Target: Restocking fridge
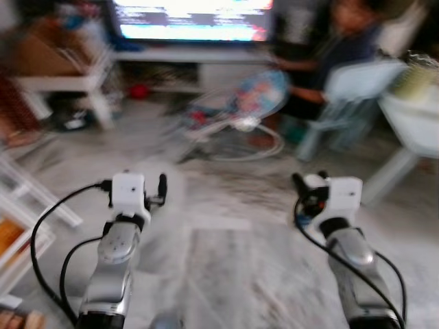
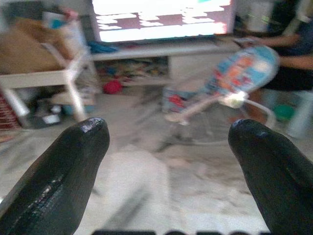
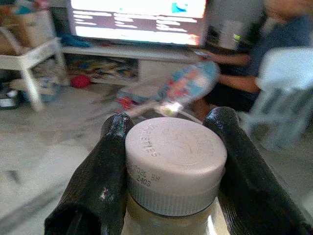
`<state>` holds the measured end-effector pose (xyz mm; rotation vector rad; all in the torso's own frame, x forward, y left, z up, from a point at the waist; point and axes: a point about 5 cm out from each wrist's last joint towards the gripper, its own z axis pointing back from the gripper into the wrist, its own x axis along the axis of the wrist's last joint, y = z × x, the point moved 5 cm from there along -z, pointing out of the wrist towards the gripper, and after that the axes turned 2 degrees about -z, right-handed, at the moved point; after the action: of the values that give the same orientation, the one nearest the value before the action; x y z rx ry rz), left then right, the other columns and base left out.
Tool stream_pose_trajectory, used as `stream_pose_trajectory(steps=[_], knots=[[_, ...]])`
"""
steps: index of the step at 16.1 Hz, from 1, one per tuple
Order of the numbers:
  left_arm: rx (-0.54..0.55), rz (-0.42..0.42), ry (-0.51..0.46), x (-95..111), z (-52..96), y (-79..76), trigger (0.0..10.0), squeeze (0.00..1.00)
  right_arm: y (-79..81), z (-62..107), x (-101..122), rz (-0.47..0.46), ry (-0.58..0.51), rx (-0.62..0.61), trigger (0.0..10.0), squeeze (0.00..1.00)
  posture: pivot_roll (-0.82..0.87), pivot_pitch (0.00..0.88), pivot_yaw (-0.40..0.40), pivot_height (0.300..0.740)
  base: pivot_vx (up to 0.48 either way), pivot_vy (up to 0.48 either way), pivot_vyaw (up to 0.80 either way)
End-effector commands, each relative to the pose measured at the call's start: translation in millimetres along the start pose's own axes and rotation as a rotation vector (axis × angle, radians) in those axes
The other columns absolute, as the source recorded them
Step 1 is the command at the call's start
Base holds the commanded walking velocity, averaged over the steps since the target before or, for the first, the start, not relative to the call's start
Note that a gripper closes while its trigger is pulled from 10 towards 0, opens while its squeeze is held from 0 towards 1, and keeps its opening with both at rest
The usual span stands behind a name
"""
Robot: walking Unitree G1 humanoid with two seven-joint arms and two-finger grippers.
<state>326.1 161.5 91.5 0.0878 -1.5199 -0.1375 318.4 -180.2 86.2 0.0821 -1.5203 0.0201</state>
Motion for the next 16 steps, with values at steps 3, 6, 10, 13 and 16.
stream_pose_trajectory(steps=[3,6,10,13,16], knots=[[0.019,-0.012,0.026,-8.3,4.3,7.0,10.0,0.00,16.2,-4.6,6.2,-0.014,-0.031,0.049,10.0,0.00,0.09,0.046,-0.044,0.740,0.000,0.366,0.80],[0.022,-0.018,0.035,-10.3,5.0,7.7,10.0,0.00,16.1,-6.1,6.5,-0.015,-0.031,0.053,10.0,0.00,0.09,0.049,-0.046,0.740,0.000,0.401,0.80],[0.018,-0.022,0.037,-11.4,6.1,6.0,10.0,0.00,16.0,-6.9,6.6,-0.017,-0.033,0.057,10.0,0.00,0.09,0.051,-0.044,0.740,0.000,0.374,0.80],[0.016,-0.023,0.043,-13.3,7.6,5.4,10.0,0.00,15.8,-6.1,5.4,-0.018,-0.030,0.057,10.0,0.00,0.09,0.053,-0.046,0.740,0.000,0.355,0.80],[0.012,-0.034,0.044,-16.4,10.7,4.2,10.0,0.00,16.5,-5.5,3.6,-0.018,-0.025,0.060,10.0,0.00,0.09,0.053,-0.048,0.740,0.000,0.000,0.80]])
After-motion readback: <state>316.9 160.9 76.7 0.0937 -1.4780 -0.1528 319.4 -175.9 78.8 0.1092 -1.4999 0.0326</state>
